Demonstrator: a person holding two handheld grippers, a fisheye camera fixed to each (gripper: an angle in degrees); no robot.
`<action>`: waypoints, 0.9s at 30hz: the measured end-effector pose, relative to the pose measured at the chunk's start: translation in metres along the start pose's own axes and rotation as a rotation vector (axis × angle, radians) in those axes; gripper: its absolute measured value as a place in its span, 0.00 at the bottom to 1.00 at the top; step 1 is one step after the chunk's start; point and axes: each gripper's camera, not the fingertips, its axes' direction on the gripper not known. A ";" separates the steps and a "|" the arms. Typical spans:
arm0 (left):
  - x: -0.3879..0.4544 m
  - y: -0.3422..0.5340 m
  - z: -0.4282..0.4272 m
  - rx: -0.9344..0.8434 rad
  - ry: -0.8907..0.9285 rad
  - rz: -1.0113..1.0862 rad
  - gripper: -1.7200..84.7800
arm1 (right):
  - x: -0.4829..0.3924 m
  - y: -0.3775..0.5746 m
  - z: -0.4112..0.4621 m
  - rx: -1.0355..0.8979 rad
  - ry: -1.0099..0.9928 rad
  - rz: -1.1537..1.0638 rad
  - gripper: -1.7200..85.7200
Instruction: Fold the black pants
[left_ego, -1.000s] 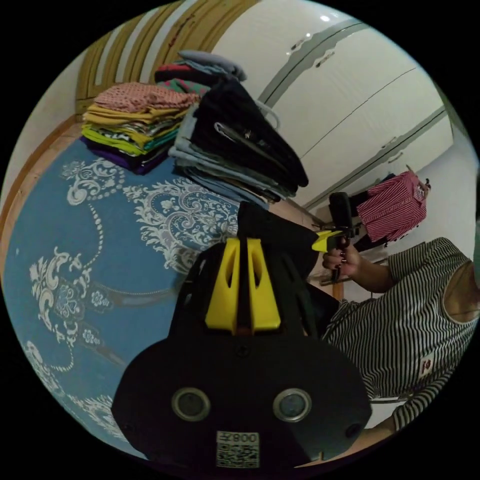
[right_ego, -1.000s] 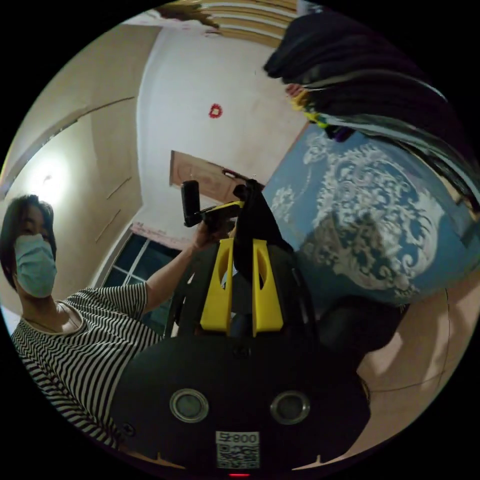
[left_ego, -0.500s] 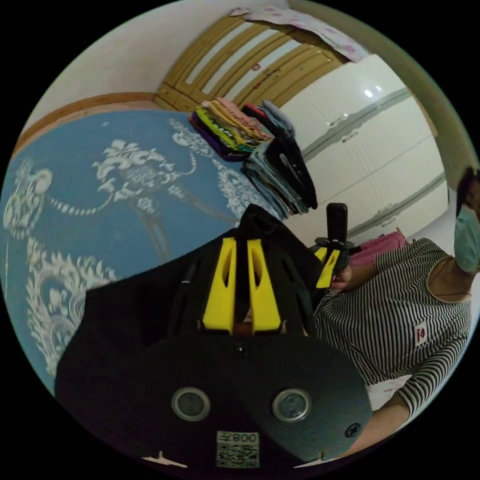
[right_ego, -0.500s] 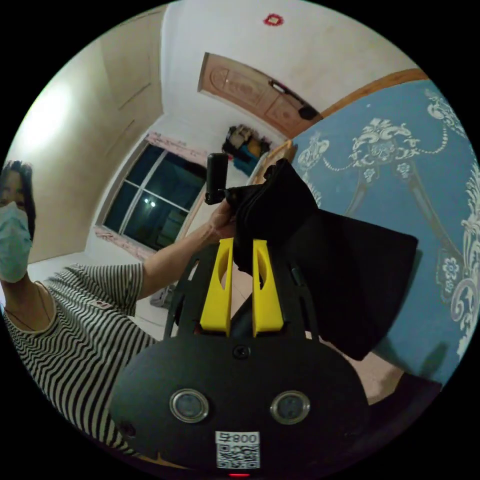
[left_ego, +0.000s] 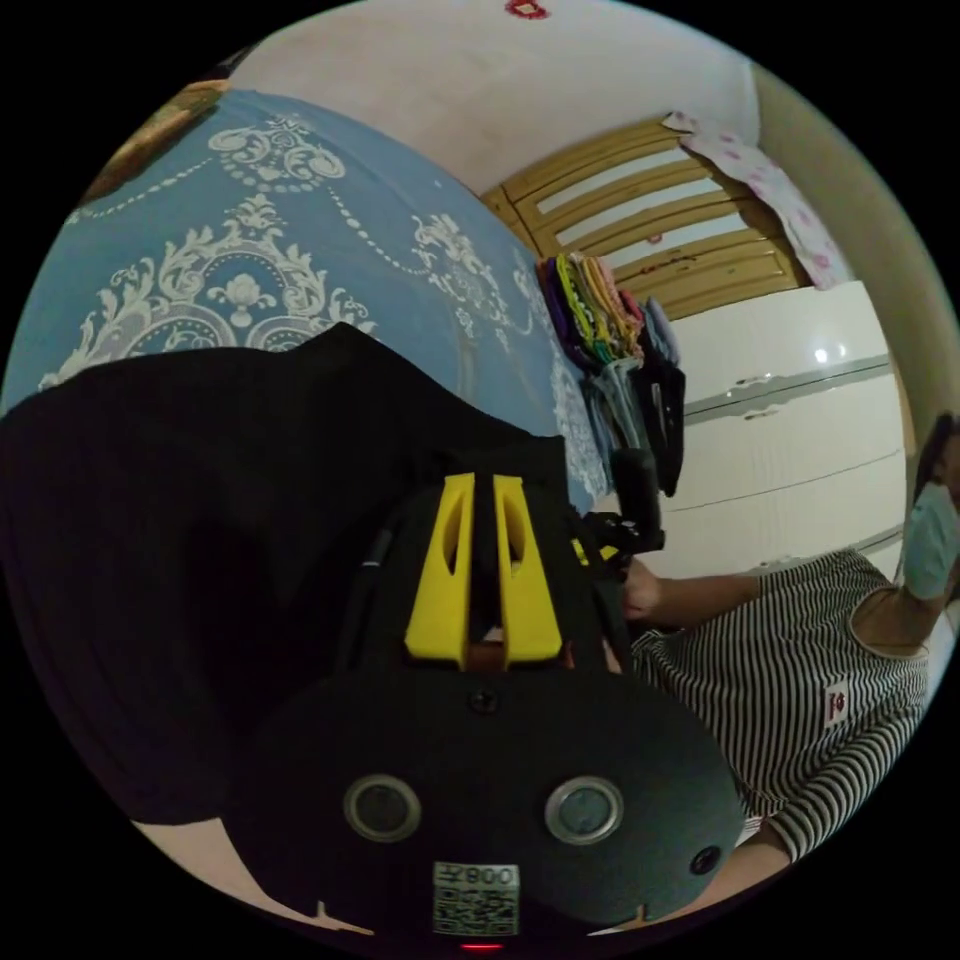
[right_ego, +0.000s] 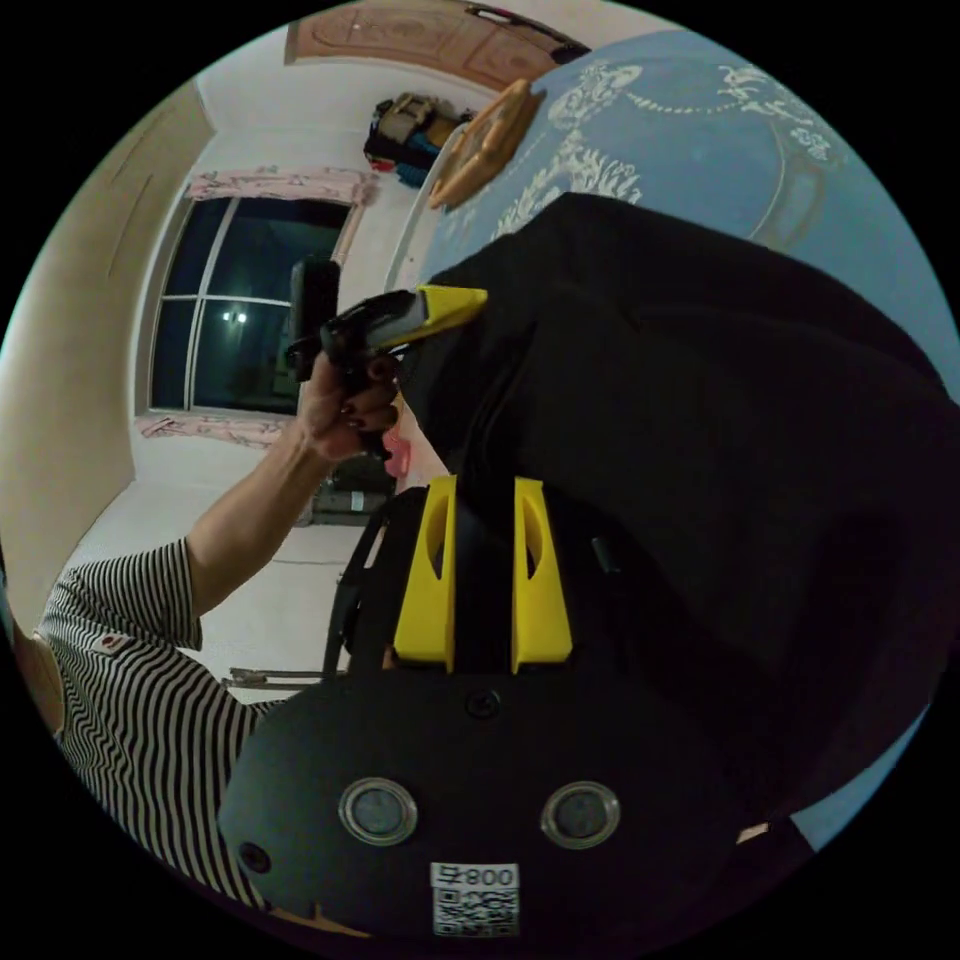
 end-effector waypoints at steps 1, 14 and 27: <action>0.005 0.008 0.002 -0.008 0.014 0.014 0.04 | -0.003 -0.004 0.002 -0.005 0.005 -0.003 0.12; 0.027 0.066 0.015 -0.112 -0.262 0.009 0.02 | -0.050 -0.084 -0.025 0.076 0.175 -0.061 0.06; 0.063 0.106 0.052 -0.189 -0.442 0.023 0.02 | -0.087 -0.144 -0.004 -0.027 0.774 -0.258 0.02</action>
